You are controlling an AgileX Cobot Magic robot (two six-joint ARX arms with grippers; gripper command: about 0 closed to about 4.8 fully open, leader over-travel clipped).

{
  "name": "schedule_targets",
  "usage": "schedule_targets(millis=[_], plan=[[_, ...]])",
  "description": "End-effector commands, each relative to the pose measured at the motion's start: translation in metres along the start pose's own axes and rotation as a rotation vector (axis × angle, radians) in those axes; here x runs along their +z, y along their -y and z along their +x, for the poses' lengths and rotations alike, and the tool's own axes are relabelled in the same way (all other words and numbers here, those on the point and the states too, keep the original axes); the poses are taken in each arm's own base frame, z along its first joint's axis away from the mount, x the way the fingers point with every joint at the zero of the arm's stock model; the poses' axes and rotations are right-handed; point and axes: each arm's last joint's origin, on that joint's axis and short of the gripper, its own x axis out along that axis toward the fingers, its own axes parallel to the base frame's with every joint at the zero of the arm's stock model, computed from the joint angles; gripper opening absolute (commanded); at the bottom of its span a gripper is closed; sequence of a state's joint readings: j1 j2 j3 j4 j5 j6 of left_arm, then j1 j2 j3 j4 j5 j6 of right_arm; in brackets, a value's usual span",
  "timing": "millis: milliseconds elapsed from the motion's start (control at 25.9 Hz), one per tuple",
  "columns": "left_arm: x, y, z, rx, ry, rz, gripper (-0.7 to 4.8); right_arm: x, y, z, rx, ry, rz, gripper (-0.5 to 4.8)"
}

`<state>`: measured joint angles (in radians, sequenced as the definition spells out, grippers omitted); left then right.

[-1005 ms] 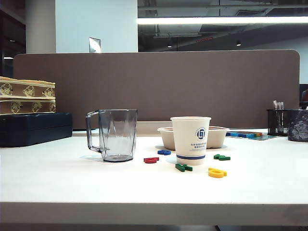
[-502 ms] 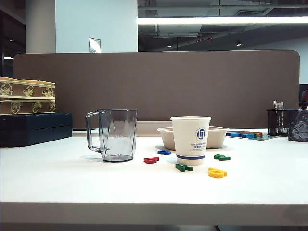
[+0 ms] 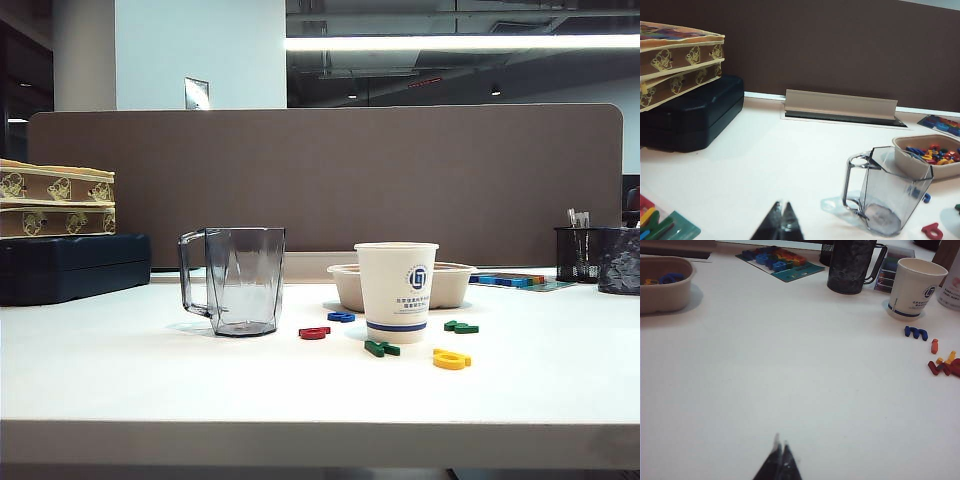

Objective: Pick up the letter "c" and put it in the paper cup.

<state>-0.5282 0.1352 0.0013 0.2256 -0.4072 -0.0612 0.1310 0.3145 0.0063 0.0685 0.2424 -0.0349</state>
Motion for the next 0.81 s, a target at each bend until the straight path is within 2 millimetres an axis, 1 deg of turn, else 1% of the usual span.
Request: schedule_targets(millis=[39, 348, 811], plan=[[-0.002, -0.001, -0.003, -0.001, -0.028, 0.011, -0.05, -0.001, 0.000, 0.000, -0.002, 0.004, 0.002, 0.00], [-0.006, -0.003, -0.004, 0.004, -0.062, 0.027, -0.05, -0.001, 0.000, 0.000, -0.002, 0.004, 0.002, 0.00], [0.000, -0.023, -0.003, 0.210, 0.001, 0.024, -0.05, -0.001, 0.000, 0.000, -0.002, 0.004, 0.002, 0.00]])
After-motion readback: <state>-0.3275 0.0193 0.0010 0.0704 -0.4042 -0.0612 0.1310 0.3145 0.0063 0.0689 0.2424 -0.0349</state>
